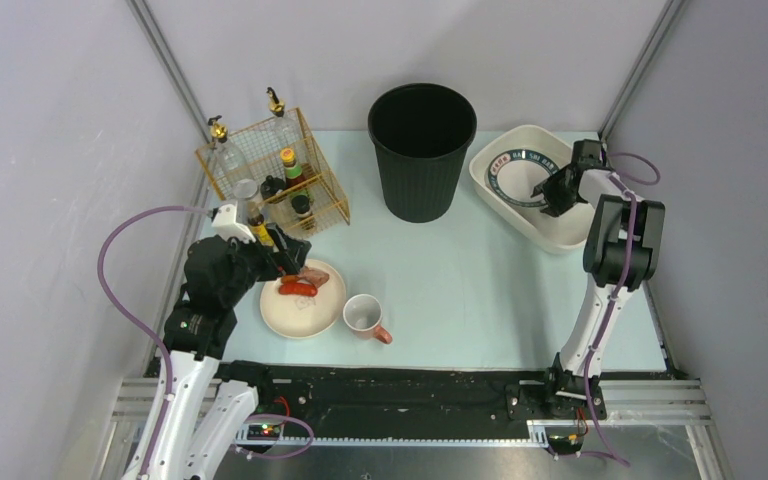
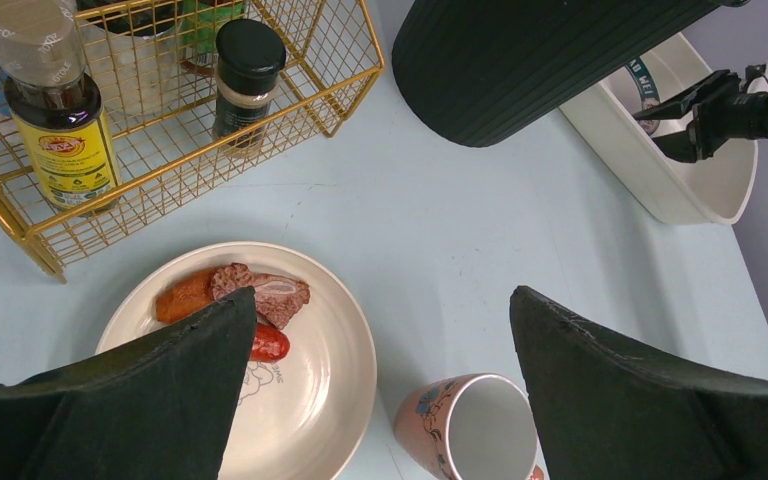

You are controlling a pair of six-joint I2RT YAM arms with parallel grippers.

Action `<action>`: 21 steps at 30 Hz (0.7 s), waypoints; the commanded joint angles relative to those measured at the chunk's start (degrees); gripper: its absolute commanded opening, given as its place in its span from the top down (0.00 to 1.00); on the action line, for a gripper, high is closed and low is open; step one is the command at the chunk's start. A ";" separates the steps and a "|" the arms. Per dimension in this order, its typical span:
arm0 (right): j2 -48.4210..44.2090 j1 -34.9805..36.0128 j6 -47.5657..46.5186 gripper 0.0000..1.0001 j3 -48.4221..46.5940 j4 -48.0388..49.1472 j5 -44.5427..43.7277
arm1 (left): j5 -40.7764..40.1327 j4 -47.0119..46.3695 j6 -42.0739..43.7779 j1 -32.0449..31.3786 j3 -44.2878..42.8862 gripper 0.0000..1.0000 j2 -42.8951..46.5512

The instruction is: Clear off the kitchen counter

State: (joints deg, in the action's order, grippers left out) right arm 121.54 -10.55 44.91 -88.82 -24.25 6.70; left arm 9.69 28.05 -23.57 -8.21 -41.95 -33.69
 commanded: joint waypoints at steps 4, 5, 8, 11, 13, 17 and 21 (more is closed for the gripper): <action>-7.77 0.86 -8.08 0.45 -4.16 -9.97 -3.59 | 1.21 -1.56 -0.77 0.65 0.12 0.00 0.59; -9.33 1.25 -9.60 0.44 -4.28 -11.09 -5.37 | 1.29 -1.52 -0.77 0.65 0.12 0.00 0.62; -12.69 2.10 -12.61 0.42 -4.43 -13.60 -10.06 | 1.34 -1.56 -0.77 0.63 0.19 0.00 0.88; -18.00 3.42 -13.82 0.42 -3.48 -14.15 -11.74 | 1.12 -1.50 -0.80 0.57 0.15 0.00 1.07; -21.12 5.01 -15.10 0.41 -3.35 -14.68 -12.80 | 0.65 -1.59 -0.85 0.64 0.30 0.00 1.11; -27.17 9.68 -17.62 0.40 -3.02 -16.11 -14.67 | -1.30 -1.13 -1.14 0.60 0.56 0.00 0.60; -33.90 16.96 -18.81 0.39 -0.36 -15.50 -14.65 | -4.78 0.32 -1.68 0.63 0.29 0.00 -0.53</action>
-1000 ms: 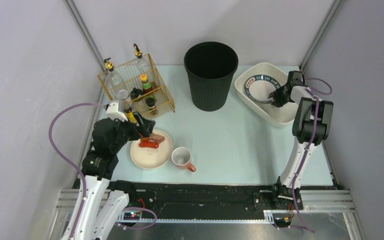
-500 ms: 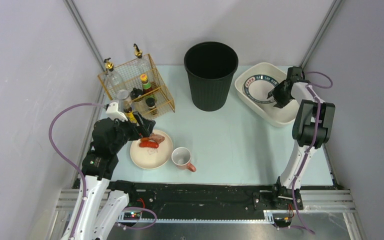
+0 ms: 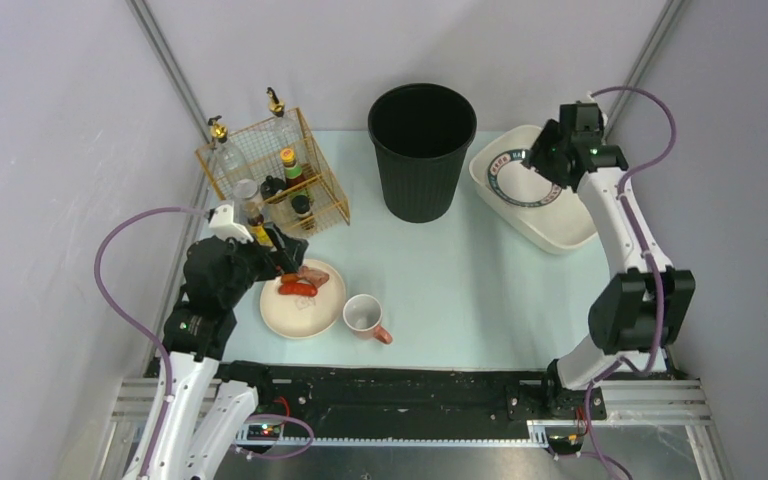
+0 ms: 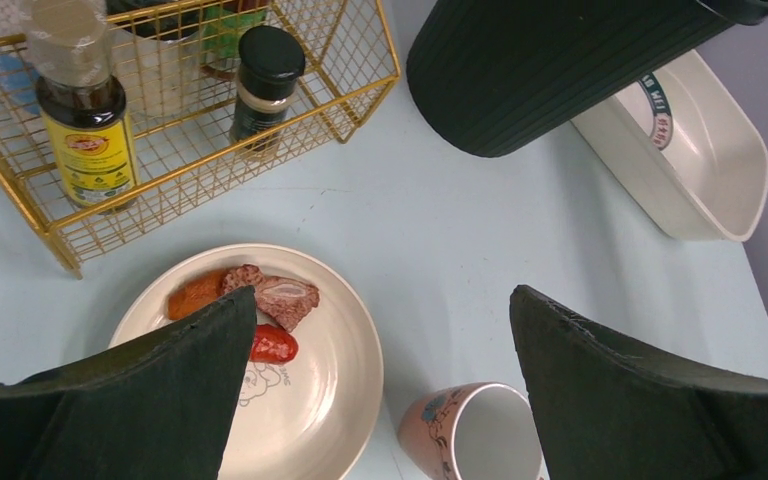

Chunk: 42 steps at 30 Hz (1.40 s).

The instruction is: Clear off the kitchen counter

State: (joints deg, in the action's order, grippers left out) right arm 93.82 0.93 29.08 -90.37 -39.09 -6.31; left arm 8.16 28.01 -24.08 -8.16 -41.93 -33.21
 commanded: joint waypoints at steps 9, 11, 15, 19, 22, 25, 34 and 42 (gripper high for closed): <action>-10.81 24.47 -5.60 0.37 4.98 1.07 7.24 | -7.87 1.40 -2.23 0.58 0.00 0.00 -0.89; -9.19 28.23 -5.85 0.37 5.16 1.78 10.06 | -8.02 1.50 -2.13 0.60 0.08 0.00 -0.31; -4.80 34.30 -6.72 0.38 5.20 4.13 14.62 | -9.90 1.59 -1.80 0.59 0.10 0.00 0.25; 0.16 38.02 -5.32 0.38 5.17 7.31 20.83 | -10.18 1.67 -1.59 0.63 0.11 0.00 0.34; 4.31 40.63 -3.57 0.37 4.86 10.65 23.87 | -10.25 1.67 -1.49 0.56 0.15 0.00 0.40; 7.87 42.47 -2.47 0.37 3.90 12.66 26.58 | -10.41 1.78 -1.49 0.59 0.10 0.00 0.61; 18.58 46.82 -1.85 0.38 0.87 15.80 30.72 | -10.12 1.73 -1.49 0.69 0.09 0.00 0.88; 25.23 49.64 -1.59 0.38 -2.23 15.15 29.47 | -9.51 1.71 -1.56 0.78 0.00 0.00 0.80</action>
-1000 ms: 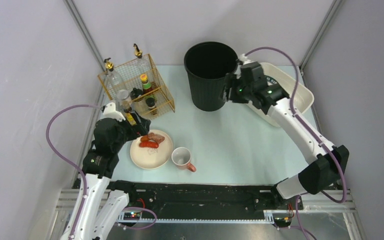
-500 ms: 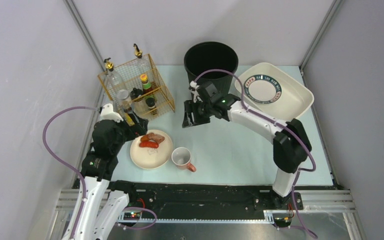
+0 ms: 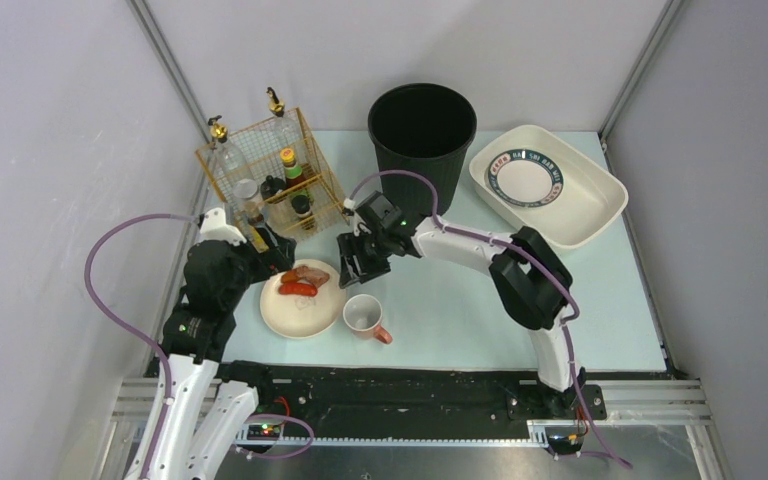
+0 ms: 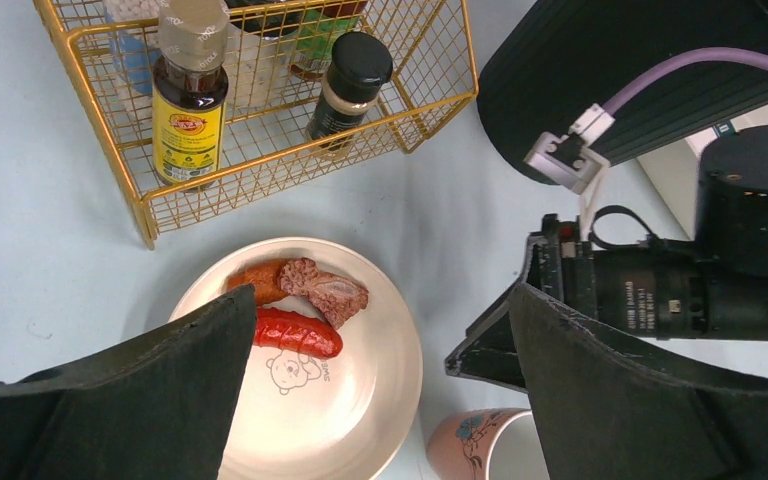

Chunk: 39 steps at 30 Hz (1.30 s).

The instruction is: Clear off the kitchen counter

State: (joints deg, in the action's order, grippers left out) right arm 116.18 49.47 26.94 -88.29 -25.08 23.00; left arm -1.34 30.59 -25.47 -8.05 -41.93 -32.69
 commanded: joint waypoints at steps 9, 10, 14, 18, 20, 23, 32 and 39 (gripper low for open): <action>7.13 1.84 4.31 0.40 -6.27 2.18 -2.36 | 0.64 -0.85 -0.18 0.88 -0.02 0.00 0.26; 7.68 1.85 4.63 0.40 -6.72 2.02 -2.62 | 0.68 -0.81 -0.19 0.96 -0.05 0.00 0.30; 9.47 1.90 5.25 0.44 -8.18 1.77 -2.35 | 0.90 -0.84 -0.19 1.02 -0.02 0.00 0.18; 10.88 2.35 5.47 0.46 -9.12 1.45 -2.28 | 0.89 -0.87 -0.12 1.04 -0.08 0.00 0.07; 11.39 2.52 5.68 0.47 -9.11 1.48 -2.34 | 0.90 -0.85 -0.16 1.11 -0.12 0.00 -0.04; 12.20 2.74 6.25 0.48 -9.04 1.86 -2.47 | 0.90 -0.86 -0.15 1.23 -0.09 0.00 -0.11; 13.35 3.11 9.70 0.57 -7.00 4.64 -3.19 | 2.46 -0.85 -0.15 1.53 -0.15 0.00 -0.19; 13.91 3.10 10.66 0.81 -6.45 5.87 -2.07 | 2.32 -0.80 -0.13 1.56 -0.07 0.00 -0.17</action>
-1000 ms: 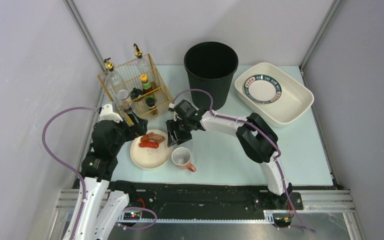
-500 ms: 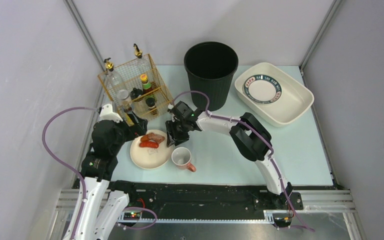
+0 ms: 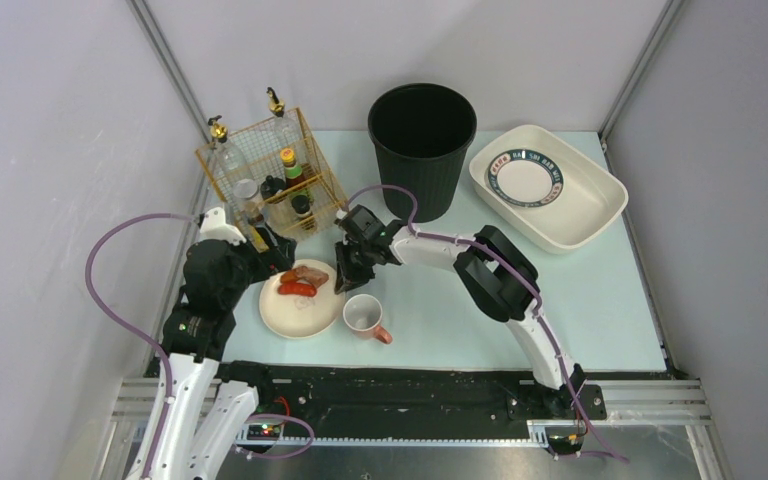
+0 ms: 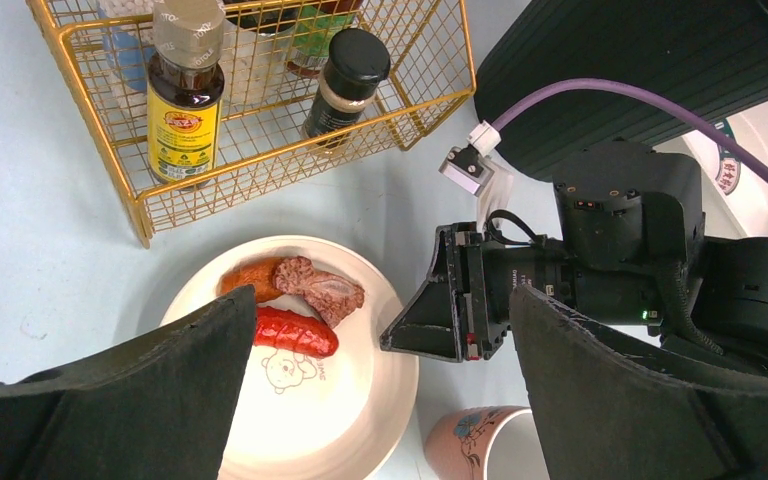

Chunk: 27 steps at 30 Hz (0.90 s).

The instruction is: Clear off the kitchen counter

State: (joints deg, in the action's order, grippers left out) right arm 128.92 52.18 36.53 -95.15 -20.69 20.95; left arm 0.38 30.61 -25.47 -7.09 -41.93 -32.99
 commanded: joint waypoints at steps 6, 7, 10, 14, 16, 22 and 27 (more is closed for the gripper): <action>-0.31 0.27 0.84 1.00 1.14 1.56 -0.19 | 0.63 -0.88 -0.15 0.75 -0.06 0.00 0.14; -0.93 0.26 1.00 1.00 1.69 1.89 -0.20 | 0.65 -0.90 -0.12 0.71 -0.07 0.00 0.13; -2.83 0.15 1.00 1.00 2.34 2.09 -0.16 | 0.58 -0.85 -0.17 0.81 -0.03 0.00 0.20; -5.70 -0.07 0.26 1.00 2.56 1.22 -0.28 | 0.34 -0.87 -0.12 0.85 -0.07 0.00 0.21; -7.45 -0.12 -0.33 1.00 2.45 0.35 -0.49 | 0.26 -0.86 -0.18 0.81 -0.05 0.00 0.17; -12.00 -0.32 -1.87 1.00 2.32 -2.20 -1.12 | -0.04 -0.90 -0.19 0.98 0.00 0.00 0.36; -15.35 -1.17 -2.91 1.00 1.38 -4.32 -0.90 | -0.17 -0.88 -0.02 1.20 -0.15 0.00 1.05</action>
State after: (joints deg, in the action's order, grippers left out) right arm 120.18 51.72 34.87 -91.81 -25.21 18.81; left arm 0.32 30.63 -25.47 -6.76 -41.93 -32.93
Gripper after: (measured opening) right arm 0.036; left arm 0.996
